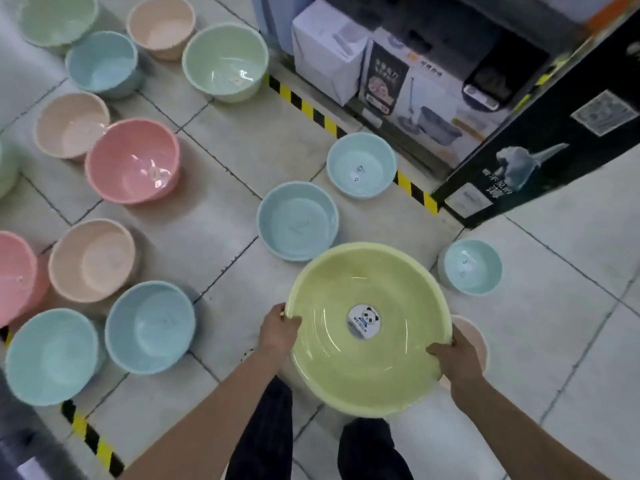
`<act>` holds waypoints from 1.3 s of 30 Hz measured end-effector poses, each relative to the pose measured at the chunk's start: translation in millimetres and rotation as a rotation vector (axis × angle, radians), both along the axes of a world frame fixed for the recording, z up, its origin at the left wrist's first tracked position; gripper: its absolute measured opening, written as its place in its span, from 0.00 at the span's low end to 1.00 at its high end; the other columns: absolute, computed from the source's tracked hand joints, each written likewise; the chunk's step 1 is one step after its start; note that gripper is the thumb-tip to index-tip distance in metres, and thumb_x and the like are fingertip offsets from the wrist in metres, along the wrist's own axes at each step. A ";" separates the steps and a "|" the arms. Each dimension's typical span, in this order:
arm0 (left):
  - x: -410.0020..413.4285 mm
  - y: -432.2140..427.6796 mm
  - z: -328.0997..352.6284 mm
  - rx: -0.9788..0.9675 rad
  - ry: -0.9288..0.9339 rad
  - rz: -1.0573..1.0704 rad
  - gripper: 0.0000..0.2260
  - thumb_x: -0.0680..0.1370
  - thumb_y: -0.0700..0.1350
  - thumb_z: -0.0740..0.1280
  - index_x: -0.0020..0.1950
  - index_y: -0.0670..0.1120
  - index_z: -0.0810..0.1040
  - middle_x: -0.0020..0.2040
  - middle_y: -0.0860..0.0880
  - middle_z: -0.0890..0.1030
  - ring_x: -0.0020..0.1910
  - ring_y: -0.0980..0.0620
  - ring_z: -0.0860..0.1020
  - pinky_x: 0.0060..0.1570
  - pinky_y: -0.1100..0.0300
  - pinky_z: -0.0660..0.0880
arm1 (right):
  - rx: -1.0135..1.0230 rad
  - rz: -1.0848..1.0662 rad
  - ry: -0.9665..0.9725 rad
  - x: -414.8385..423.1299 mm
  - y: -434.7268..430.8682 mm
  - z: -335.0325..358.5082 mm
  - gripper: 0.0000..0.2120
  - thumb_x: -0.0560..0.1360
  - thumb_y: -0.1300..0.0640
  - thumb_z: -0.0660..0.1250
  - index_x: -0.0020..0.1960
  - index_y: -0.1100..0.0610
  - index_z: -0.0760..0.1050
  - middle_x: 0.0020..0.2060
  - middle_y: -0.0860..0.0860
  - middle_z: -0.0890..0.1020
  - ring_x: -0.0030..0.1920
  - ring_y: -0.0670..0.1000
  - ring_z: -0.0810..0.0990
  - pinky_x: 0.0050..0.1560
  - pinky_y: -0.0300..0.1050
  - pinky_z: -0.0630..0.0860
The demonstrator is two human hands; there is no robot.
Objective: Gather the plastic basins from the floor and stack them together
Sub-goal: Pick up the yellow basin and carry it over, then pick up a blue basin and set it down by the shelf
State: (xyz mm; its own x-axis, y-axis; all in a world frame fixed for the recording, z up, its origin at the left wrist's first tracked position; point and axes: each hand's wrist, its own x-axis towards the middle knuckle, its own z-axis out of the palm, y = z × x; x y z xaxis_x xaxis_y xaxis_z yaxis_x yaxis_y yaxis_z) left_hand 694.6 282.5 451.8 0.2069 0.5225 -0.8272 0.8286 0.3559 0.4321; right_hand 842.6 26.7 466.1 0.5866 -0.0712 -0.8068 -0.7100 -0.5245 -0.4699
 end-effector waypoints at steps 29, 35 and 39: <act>81.0 45.5 -295.5 -0.290 0.057 -0.215 0.08 0.81 0.40 0.63 0.41 0.44 0.75 0.49 0.41 0.80 0.48 0.44 0.79 0.58 0.48 0.78 | -0.222 0.055 0.065 62.5 34.1 -283.1 0.18 0.77 0.63 0.65 0.65 0.54 0.71 0.46 0.54 0.76 0.46 0.58 0.77 0.59 0.58 0.77; 62.4 164.5 -240.8 -0.170 -0.091 0.128 0.04 0.79 0.40 0.66 0.51 0.40 0.75 0.40 0.44 0.78 0.36 0.47 0.76 0.41 0.54 0.75 | -0.225 0.144 -0.052 65.4 164.5 -227.0 0.20 0.76 0.57 0.67 0.67 0.52 0.74 0.41 0.52 0.82 0.47 0.58 0.82 0.59 0.61 0.79; 63.7 220.9 -252.4 -0.095 -0.054 0.153 0.07 0.77 0.46 0.69 0.49 0.43 0.76 0.44 0.43 0.81 0.40 0.47 0.78 0.48 0.51 0.77 | -0.245 0.090 -0.161 71.8 234.3 -227.0 0.18 0.77 0.55 0.64 0.66 0.52 0.75 0.47 0.55 0.85 0.48 0.59 0.82 0.48 0.46 0.75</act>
